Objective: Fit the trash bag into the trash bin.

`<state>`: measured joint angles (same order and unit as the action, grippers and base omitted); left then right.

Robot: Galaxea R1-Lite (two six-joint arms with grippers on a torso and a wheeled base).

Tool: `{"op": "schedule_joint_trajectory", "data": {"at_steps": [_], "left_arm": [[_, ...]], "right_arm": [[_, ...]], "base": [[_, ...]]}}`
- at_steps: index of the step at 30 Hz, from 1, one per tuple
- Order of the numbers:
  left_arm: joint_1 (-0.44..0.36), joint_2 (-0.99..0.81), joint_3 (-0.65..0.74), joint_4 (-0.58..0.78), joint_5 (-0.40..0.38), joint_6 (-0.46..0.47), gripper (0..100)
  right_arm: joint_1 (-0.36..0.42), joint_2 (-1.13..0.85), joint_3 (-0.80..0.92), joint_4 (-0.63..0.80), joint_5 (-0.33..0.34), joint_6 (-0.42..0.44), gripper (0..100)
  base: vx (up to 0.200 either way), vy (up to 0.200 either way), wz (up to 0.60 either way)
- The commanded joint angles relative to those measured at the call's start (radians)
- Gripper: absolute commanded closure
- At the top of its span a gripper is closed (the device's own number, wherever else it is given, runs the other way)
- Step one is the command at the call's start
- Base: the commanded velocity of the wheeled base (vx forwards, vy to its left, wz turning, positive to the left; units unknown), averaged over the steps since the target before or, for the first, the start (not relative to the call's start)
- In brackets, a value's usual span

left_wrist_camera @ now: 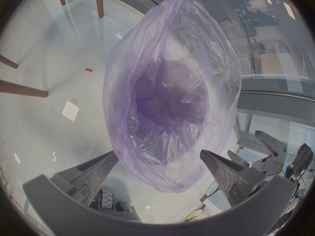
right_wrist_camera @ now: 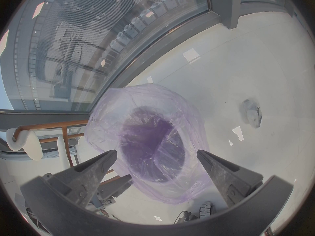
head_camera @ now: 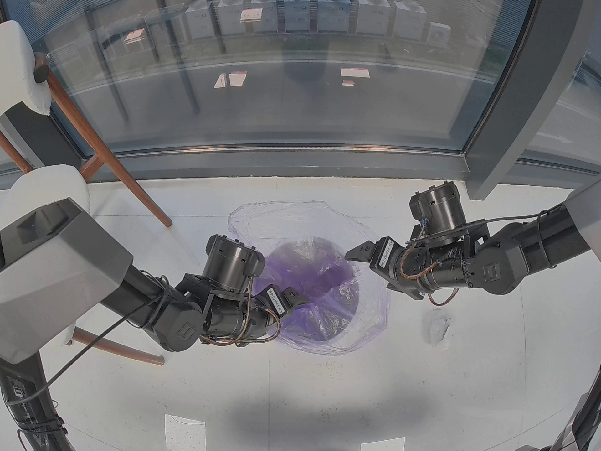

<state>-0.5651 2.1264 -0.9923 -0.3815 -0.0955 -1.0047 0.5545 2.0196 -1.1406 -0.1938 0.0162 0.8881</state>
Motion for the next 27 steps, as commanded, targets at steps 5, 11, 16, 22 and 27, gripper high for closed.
{"op": "schedule_joint_trajectory", "data": {"at_steps": [5,11,16,22,27], "left_arm": [[-0.007,0.084,-0.054,0.003,0.000,0.001,0],[-0.004,0.136,-0.074,-0.002,0.011,0.001,100],[-0.009,0.132,-0.040,0.009,0.019,0.011,100],[-0.006,0.079,0.035,0.023,0.045,0.014,100],[0.002,0.032,0.038,0.059,0.079,0.008,100]], "right_arm": [[-0.002,0.010,0.002,-0.026,-0.009,0.000,0],[-0.008,0.010,0.002,-0.026,-0.009,0.000,0],[-0.015,0.010,0.018,-0.026,-0.015,-0.001,0],[-0.004,0.031,0.053,-0.027,-0.056,-0.003,0],[-0.001,0.045,0.053,-0.088,-0.067,-0.001,0]], "base": [[0.000,0.000,0.00],[0.000,0.000,0.00],[0.000,0.000,0.00],[0.000,0.000,0.00],[0.000,0.000,0.00]]}}
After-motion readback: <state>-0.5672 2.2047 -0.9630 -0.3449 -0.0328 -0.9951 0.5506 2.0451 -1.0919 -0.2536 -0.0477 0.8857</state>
